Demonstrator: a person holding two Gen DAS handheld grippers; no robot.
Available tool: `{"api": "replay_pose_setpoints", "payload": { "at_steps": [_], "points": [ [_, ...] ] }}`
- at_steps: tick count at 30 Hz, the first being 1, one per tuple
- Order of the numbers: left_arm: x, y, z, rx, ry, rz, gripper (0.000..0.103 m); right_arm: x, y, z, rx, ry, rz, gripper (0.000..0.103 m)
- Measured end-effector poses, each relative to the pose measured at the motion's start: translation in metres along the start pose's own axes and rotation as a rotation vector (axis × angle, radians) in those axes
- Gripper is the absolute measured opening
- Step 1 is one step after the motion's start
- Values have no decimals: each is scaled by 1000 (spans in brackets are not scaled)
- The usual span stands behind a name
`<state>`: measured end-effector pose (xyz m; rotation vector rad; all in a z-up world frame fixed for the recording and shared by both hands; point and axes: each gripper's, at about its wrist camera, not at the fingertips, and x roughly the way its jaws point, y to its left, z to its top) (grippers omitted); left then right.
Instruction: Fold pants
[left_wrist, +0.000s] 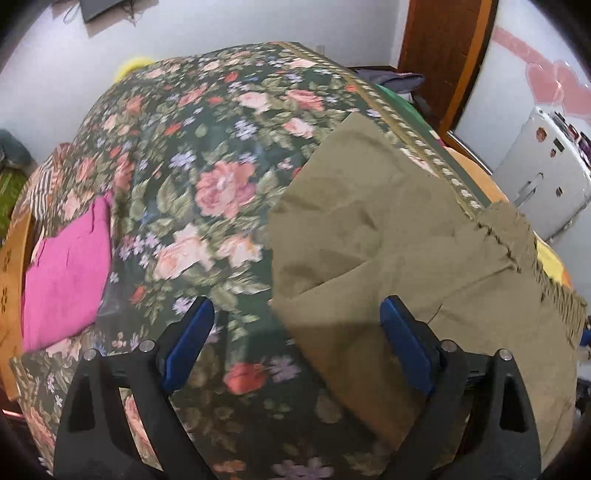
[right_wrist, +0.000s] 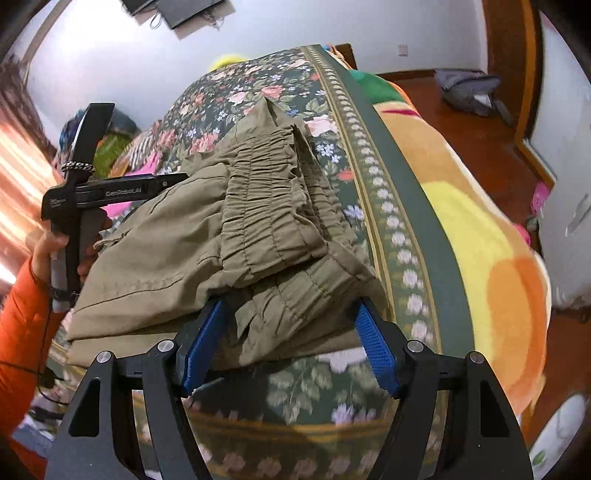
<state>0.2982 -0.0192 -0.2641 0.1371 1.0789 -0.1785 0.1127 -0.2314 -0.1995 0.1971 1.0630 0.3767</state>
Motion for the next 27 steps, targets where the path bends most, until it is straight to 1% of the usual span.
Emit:
{"api": "replay_pose_setpoints", "payload": {
  "at_steps": [3,6,13,15,18,21,23,24,27],
  "points": [
    [-2,17,-11,-3,3,44,94,9,-1,9,-31,11,-8,69],
    [-8,39,-27,-47,7,44,94,21,0,22,-62,22,-9,70],
    [-21,69,-53,-146,2,84,94,57,21,61,-211,38,-6,70],
    [-27,78,-64,-181,1,99,94,65,26,70,-247,48,4,70],
    [-35,89,-81,-250,12,104,94,80,35,86,-302,67,42,70],
    [-42,93,-100,-318,22,114,94,95,43,101,-358,81,75,70],
    [-46,90,-108,-331,16,134,94,106,50,111,-398,80,86,69],
    [-48,87,-111,-340,9,145,94,110,54,114,-420,70,83,67],
    [-53,86,-115,-359,-1,148,93,122,60,126,-452,58,56,67]
  ]
}}
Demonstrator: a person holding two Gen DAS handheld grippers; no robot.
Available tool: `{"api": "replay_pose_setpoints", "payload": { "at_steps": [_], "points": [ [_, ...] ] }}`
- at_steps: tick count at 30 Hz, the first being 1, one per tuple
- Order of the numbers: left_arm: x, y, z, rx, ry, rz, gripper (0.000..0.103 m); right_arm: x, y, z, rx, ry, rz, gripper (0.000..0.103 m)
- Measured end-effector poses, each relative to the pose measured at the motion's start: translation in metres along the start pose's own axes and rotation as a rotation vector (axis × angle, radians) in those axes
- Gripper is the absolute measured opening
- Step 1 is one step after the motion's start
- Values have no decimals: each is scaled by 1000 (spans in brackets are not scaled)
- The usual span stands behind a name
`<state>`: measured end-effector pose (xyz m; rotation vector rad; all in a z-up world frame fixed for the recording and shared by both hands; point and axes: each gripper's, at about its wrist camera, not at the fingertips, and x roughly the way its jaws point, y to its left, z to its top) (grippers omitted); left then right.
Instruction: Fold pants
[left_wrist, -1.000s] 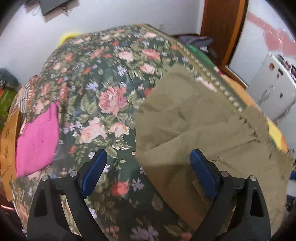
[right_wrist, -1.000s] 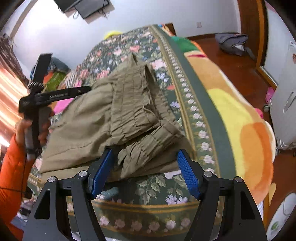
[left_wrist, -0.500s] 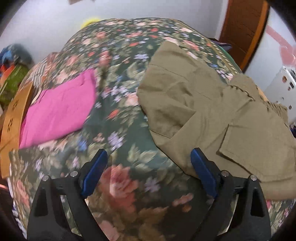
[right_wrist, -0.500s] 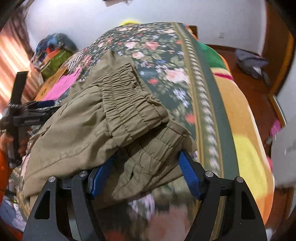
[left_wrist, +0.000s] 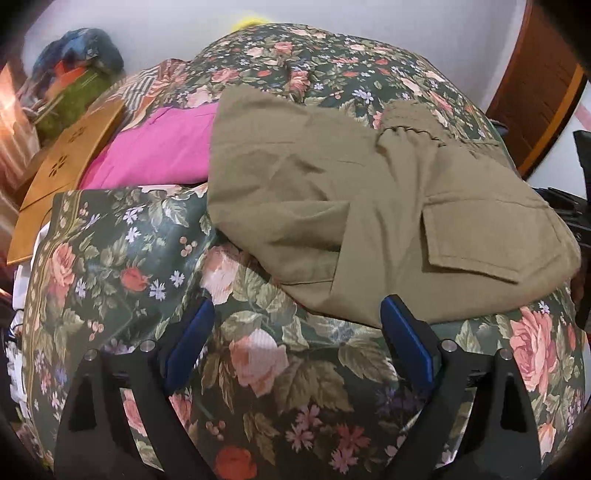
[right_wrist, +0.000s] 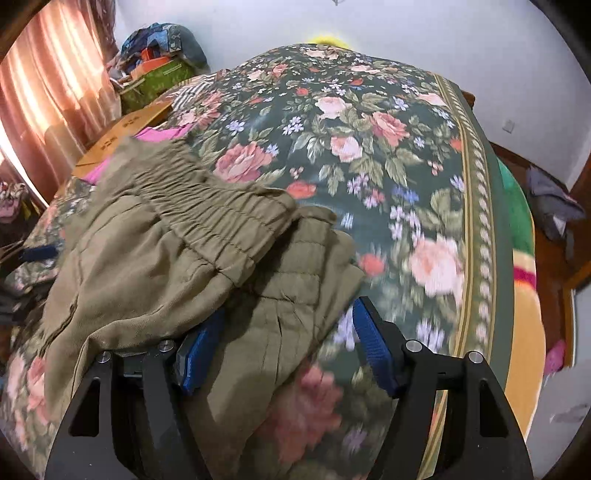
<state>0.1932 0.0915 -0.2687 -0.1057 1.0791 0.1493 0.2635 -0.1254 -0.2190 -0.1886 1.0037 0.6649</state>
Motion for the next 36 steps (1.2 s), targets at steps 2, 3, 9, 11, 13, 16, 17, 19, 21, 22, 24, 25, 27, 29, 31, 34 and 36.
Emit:
{"api": "replay_pose_setpoints", "payload": {
  "at_steps": [2,3,9,11,13,16,17,19,21,22,24,25,27,29,31,34,36],
  "points": [
    [-3,3,0,-2,-1,-13,93,-1,-4,4,6,5,-18,67],
    [-6,6,0,-4,-1,-17,93,-4,-6,4,8,3,-33,67],
    [-29,26,12,-14,-78,21,92,-45,-13,5,37,-56,-82,68],
    [-34,35,21,-29,-104,22,92,-59,-7,9,39,-89,-73,68],
    [-35,42,28,-46,-124,15,92,-67,7,15,24,-114,-59,68],
    [-16,48,37,-43,-85,-18,92,-73,29,17,7,-129,-7,68],
    [-8,49,39,-43,-69,-35,92,-72,36,17,2,-125,8,68],
    [10,51,40,-54,-37,-26,92,-62,50,14,-17,-101,21,68],
    [27,58,38,-80,-11,9,93,-47,60,9,-32,-54,23,68],
    [33,64,36,-104,0,19,93,-42,61,6,-34,-38,25,68],
    [36,75,31,-136,-5,14,93,-32,62,0,-28,-17,22,68],
    [34,77,29,-138,-7,21,93,-33,60,-3,-16,-18,29,68],
    [28,78,24,-109,-11,71,93,-36,56,-4,0,-21,31,68],
    [23,79,19,-80,-12,123,93,-42,50,-7,13,-27,10,68],
    [15,85,19,-94,-17,110,92,-48,48,-10,23,-32,-12,68],
    [1,94,30,-122,-51,56,92,-57,42,-11,32,-46,-43,68],
    [-5,94,43,-139,-87,18,92,-61,39,-10,44,-58,-50,68]
  ]
}}
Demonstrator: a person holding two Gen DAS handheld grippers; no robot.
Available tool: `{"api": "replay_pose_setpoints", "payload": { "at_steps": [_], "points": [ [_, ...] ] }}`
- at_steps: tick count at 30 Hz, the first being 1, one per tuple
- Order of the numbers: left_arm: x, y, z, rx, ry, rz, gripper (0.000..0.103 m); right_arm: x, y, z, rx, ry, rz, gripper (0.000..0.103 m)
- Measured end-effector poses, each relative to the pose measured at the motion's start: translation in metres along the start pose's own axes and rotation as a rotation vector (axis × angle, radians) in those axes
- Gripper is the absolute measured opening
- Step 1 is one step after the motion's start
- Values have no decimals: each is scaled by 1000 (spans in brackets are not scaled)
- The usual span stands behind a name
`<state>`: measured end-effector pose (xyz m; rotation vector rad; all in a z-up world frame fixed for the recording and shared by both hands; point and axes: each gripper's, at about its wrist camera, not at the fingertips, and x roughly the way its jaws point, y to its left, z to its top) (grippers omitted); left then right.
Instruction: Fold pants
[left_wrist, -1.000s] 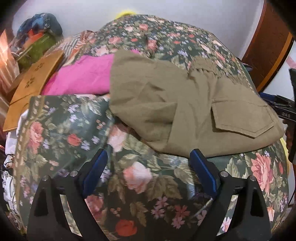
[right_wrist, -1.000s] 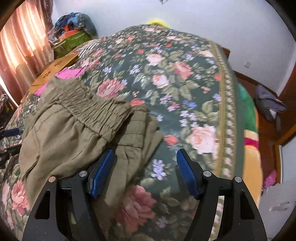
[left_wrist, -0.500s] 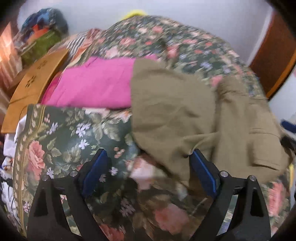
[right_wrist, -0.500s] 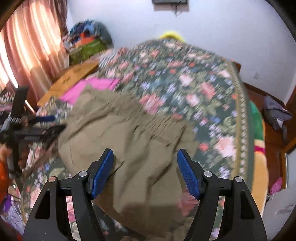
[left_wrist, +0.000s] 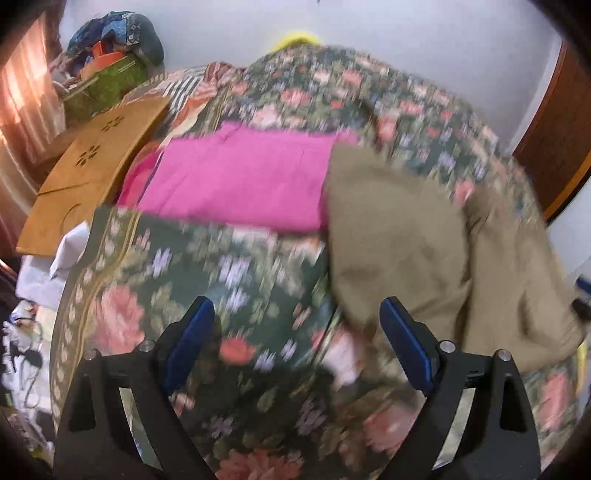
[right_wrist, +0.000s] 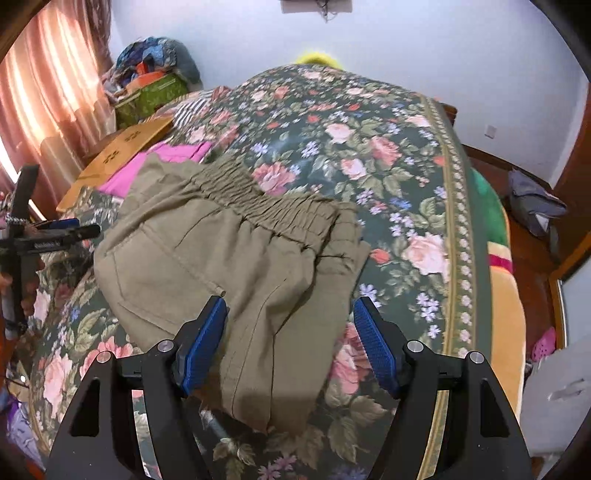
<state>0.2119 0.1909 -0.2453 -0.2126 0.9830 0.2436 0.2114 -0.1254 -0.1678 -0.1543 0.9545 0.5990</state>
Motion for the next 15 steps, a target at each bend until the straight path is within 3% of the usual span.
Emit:
{"api": "replay_pose_setpoints", "payload": {
  "at_steps": [4,7,11,15],
  "points": [
    [17,-18,35,16,-9,-68,94,-7,-2,6,16,-37,-12,68],
    [46,-35,55,44,24,-66,93,-4,-2,6,26,-42,2,68],
    [84,-49,72,97,42,13,94,13,-3,1,33,2,15,68],
    [106,-36,83,107,49,96,94,18,-5,-5,44,19,35,68]
  ]
}}
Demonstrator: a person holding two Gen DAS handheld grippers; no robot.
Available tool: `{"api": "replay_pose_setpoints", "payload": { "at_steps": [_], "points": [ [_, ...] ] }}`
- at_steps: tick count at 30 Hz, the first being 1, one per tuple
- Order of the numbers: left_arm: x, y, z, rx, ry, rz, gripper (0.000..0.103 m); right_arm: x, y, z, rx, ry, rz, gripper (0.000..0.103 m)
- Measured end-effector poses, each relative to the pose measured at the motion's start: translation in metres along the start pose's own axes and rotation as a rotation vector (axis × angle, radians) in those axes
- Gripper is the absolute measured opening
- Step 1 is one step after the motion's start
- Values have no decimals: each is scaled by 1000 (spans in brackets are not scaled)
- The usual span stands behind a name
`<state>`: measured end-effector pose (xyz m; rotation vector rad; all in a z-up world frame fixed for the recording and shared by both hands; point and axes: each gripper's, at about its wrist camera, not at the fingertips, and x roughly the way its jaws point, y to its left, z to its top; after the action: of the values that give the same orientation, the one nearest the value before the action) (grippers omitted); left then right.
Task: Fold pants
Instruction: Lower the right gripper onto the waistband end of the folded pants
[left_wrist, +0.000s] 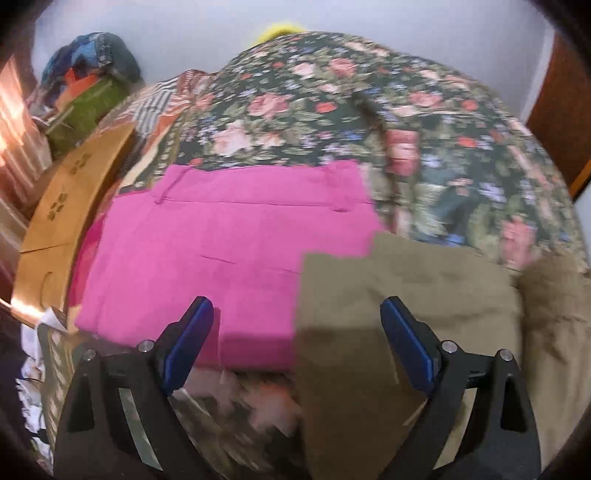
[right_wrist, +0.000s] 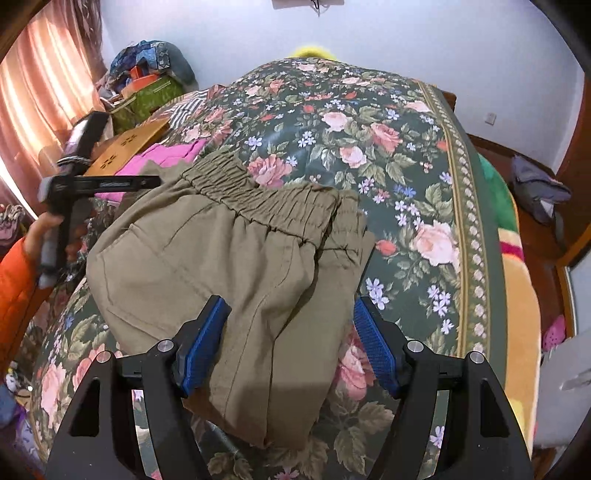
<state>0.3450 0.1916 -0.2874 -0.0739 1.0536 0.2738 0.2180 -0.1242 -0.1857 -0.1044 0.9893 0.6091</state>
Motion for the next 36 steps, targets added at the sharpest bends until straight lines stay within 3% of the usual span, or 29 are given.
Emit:
{"api": "replay_pose_setpoints", "payload": {
  "at_steps": [3,7,13,17,20,23,28,30,36],
  "points": [
    [4,18,8,-26,-10,86,94,-1,-5,-2,14,2,16,68],
    [-9,36,9,-65,-10,61,92,0,-4,-3,17,1,16,68],
    [-62,16,-29,-6,-33,-136,92,-4,-3,-6,29,-8,1,68],
    [-70,0,-61,32,9,-222,92,-7,-2,-7,38,-8,-4,68],
    [-61,-4,-81,57,49,-175,93,-8,-1,-9,39,-8,-7,68],
    [-57,10,-88,12,46,-128,94,-10,-2,-10,45,-6,-6,68],
    [-62,25,-87,36,30,76,93,-14,-1,-13,45,-10,-20,68],
    [-67,32,-87,27,24,67,93,-17,-2,-13,51,-16,-24,68],
    [-97,35,-84,-41,-36,-72,94,-28,-4,-8,64,-33,-70,71]
  ]
}}
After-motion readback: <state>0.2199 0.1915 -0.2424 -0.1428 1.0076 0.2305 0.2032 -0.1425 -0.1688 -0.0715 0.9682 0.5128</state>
